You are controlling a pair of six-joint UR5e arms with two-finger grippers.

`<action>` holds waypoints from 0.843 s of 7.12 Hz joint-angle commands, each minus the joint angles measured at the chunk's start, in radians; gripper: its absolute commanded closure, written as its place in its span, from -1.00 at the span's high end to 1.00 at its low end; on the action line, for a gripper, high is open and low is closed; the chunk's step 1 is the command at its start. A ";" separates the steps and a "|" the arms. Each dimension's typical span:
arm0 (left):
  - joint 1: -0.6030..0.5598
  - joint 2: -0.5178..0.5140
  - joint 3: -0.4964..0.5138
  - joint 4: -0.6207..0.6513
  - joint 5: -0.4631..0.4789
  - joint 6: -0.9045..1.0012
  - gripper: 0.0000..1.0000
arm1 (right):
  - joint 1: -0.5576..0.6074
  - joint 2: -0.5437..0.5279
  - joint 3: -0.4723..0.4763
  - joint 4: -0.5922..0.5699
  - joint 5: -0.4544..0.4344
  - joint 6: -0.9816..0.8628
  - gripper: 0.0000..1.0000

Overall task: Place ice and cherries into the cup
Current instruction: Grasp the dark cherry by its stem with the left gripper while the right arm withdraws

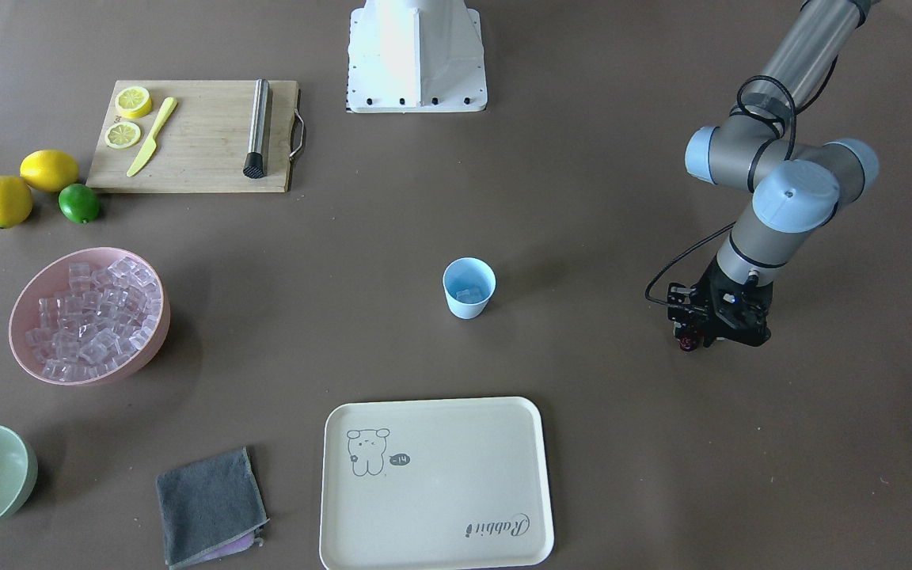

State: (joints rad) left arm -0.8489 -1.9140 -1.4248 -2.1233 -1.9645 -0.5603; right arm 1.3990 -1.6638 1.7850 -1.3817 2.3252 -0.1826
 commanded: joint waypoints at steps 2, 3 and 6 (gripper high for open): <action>-0.001 0.004 -0.046 0.000 -0.002 -0.063 -1.00 | 0.000 0.001 0.001 0.001 -0.001 0.002 0.98; -0.009 0.007 -0.078 0.003 -0.005 -0.072 -1.00 | -0.002 0.001 0.001 0.000 -0.001 0.002 0.98; -0.004 -0.138 -0.326 0.397 -0.048 -0.073 -1.00 | -0.002 0.004 0.001 0.000 0.000 0.003 0.98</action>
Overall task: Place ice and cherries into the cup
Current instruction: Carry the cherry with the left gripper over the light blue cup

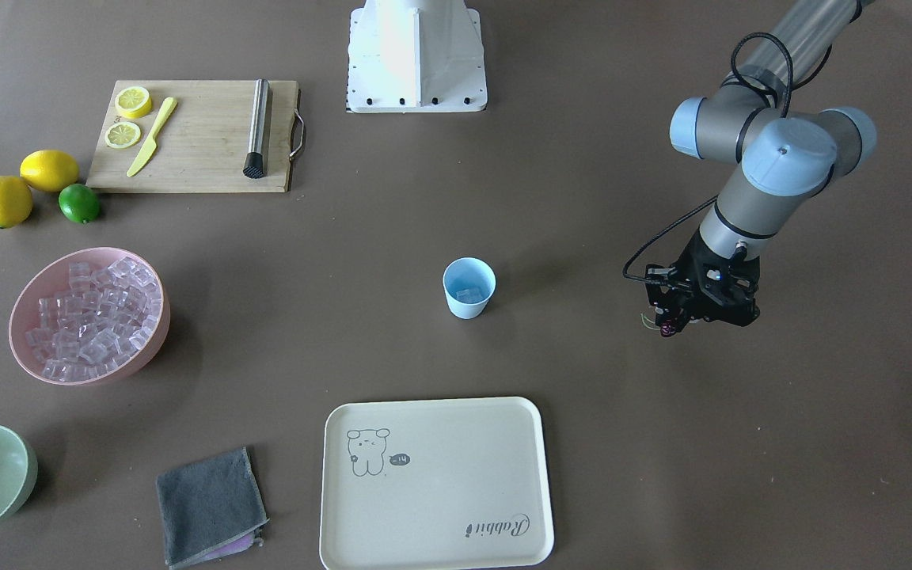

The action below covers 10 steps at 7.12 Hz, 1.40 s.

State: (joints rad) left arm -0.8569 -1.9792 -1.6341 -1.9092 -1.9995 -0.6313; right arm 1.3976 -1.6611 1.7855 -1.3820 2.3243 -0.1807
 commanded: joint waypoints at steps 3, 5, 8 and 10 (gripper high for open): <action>0.104 -0.264 -0.087 0.242 -0.010 -0.132 -1.00 | 0.000 0.001 -0.002 0.000 0.001 0.000 0.98; 0.131 -0.338 0.026 0.208 0.026 -0.131 -1.00 | 0.000 0.001 -0.002 0.000 0.001 0.001 0.98; 0.197 -0.360 0.086 0.145 0.095 -0.197 -1.00 | 0.000 0.001 0.002 0.000 0.004 0.001 0.98; 0.219 -0.356 0.083 0.145 0.116 -0.194 -1.00 | 0.000 0.001 0.002 0.001 0.004 0.001 0.98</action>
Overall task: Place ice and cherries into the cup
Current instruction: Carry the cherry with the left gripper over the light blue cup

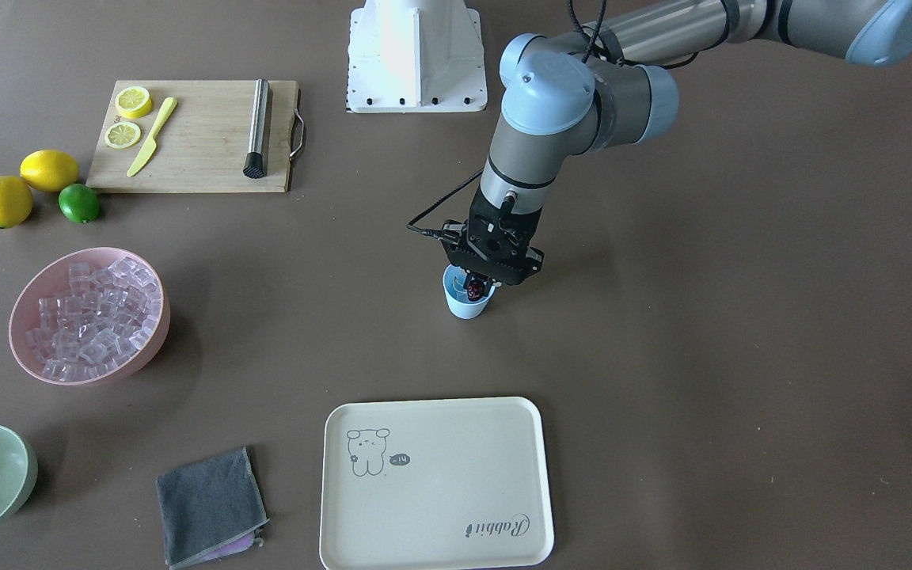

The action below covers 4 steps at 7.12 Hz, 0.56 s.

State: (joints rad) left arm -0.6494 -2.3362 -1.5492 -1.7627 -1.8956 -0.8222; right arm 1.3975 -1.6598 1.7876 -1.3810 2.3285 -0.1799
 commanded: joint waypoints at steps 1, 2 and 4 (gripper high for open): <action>0.011 0.005 0.001 -0.001 0.012 0.003 -1.00 | 0.000 -0.002 0.001 0.000 0.000 0.002 0.98; 0.011 0.005 0.003 -0.001 0.013 0.003 -1.00 | 0.000 -0.002 -0.002 0.000 0.000 0.000 0.98; 0.011 0.012 0.003 -0.003 0.012 0.009 -0.23 | -0.002 0.000 -0.004 -0.001 -0.001 0.000 0.98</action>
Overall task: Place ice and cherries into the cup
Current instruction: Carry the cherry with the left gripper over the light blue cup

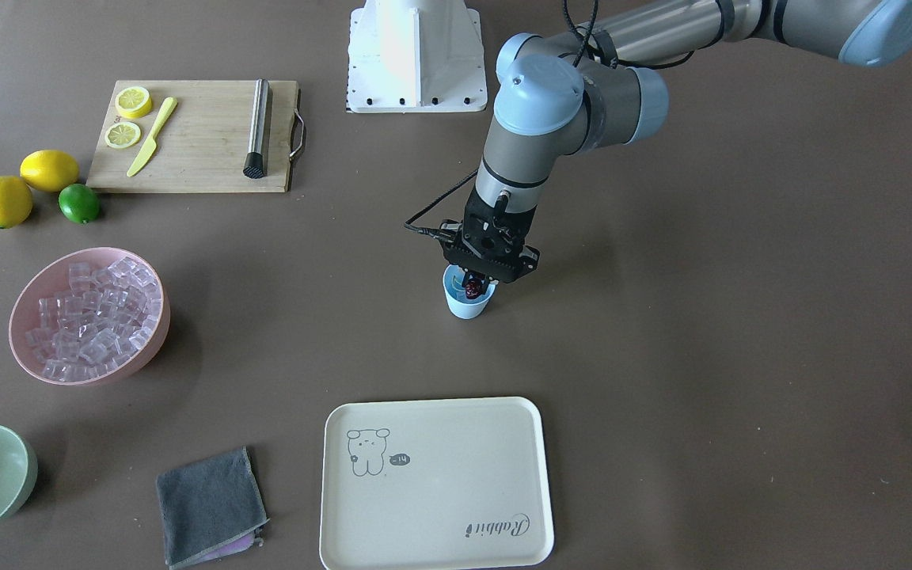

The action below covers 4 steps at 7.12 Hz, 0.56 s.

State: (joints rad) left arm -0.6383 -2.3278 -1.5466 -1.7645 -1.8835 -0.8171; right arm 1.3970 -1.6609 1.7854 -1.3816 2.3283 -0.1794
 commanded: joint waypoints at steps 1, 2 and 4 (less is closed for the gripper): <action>0.000 0.002 -0.001 -0.001 0.001 0.009 0.03 | -0.003 0.003 -0.001 -0.001 -0.001 0.000 0.98; 0.002 0.001 -0.001 -0.001 0.001 0.009 0.35 | -0.003 0.003 -0.001 -0.001 -0.001 0.000 0.98; -0.003 0.004 -0.018 -0.001 0.001 0.010 0.64 | -0.003 0.003 -0.001 -0.001 -0.001 0.001 0.98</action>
State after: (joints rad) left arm -0.6387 -2.3254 -1.5534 -1.7656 -1.8823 -0.8082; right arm 1.3945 -1.6583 1.7833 -1.3821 2.3271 -0.1792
